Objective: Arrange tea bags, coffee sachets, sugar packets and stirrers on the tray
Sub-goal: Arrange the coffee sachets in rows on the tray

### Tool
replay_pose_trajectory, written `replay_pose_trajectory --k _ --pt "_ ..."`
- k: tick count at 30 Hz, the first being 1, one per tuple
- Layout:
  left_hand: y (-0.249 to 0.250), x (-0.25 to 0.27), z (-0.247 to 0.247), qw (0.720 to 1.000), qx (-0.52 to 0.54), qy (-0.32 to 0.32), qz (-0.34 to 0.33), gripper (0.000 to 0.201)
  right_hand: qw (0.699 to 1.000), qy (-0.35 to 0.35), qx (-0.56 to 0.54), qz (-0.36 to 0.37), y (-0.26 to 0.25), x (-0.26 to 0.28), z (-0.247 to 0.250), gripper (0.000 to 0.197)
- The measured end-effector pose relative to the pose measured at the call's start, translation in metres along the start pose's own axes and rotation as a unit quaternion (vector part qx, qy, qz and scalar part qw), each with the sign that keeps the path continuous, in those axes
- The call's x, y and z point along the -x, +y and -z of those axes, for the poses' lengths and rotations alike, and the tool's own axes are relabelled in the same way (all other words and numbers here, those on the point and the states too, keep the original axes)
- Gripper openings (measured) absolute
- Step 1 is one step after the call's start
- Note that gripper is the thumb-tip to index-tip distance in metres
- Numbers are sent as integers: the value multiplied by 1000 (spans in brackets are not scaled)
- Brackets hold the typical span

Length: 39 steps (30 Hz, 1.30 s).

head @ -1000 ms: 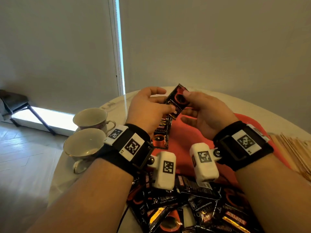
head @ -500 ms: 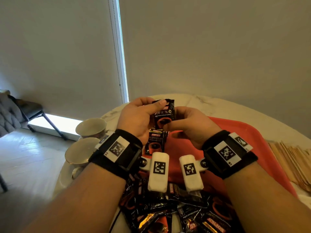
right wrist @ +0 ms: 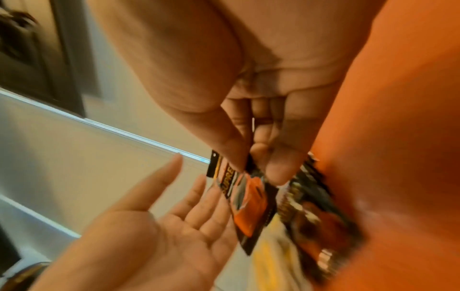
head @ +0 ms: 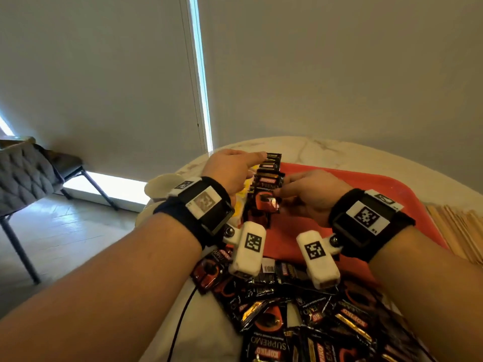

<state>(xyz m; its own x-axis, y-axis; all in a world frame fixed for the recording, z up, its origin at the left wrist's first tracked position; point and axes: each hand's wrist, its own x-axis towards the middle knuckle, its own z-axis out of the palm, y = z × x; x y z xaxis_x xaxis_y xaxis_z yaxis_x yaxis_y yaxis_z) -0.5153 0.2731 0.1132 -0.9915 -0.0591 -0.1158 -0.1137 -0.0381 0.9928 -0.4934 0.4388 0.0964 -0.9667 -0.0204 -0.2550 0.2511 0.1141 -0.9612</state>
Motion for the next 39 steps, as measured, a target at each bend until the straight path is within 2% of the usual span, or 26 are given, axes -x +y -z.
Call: replay_pose_trajectory --k 3,6,7,9,10,19,21,26,30,34,36,38,39 --pt "3 3 4 999 -22 15 31 25 997 21 41 -57 13 6 0 8" --pt "1 2 10 998 -50 15 42 45 993 30 69 -88 19 7 -4 12" --pt "0 2 12 997 -51 17 46 41 992 30 77 -92 19 6 -6 12" --pt "-2 3 16 997 -42 25 58 19 991 23 82 -102 19 5 -11 10" --pt "-4 1 18 997 -42 26 61 16 991 20 84 -106 18 4 -14 8" --pt "-8 0 24 997 -22 25 68 11 988 30 109 -108 15 0 -29 21" --pt "-7 0 24 998 -29 20 60 17 988 40 107 -103 15 3 -30 17" --pt "-1 2 17 996 -15 19 87 12 991 55 75 -98 16 10 -27 8" --pt "2 5 10 996 -7 12 84 13 990 124 30 -67 17 1 -24 9" --pt "8 2 3 995 9 -7 94 19 983 157 -80 -43 11 -18 -19 35" --pt "14 -3 1 996 -10 5 92 24 978 158 -123 -56 5 -26 -18 43" --pt "21 -8 0 997 -44 5 71 20 975 150 -149 -73 1 -33 -17 48" --pt "23 -13 -1 996 -58 -2 61 33 974 142 -160 -79 -1 -36 -18 50"
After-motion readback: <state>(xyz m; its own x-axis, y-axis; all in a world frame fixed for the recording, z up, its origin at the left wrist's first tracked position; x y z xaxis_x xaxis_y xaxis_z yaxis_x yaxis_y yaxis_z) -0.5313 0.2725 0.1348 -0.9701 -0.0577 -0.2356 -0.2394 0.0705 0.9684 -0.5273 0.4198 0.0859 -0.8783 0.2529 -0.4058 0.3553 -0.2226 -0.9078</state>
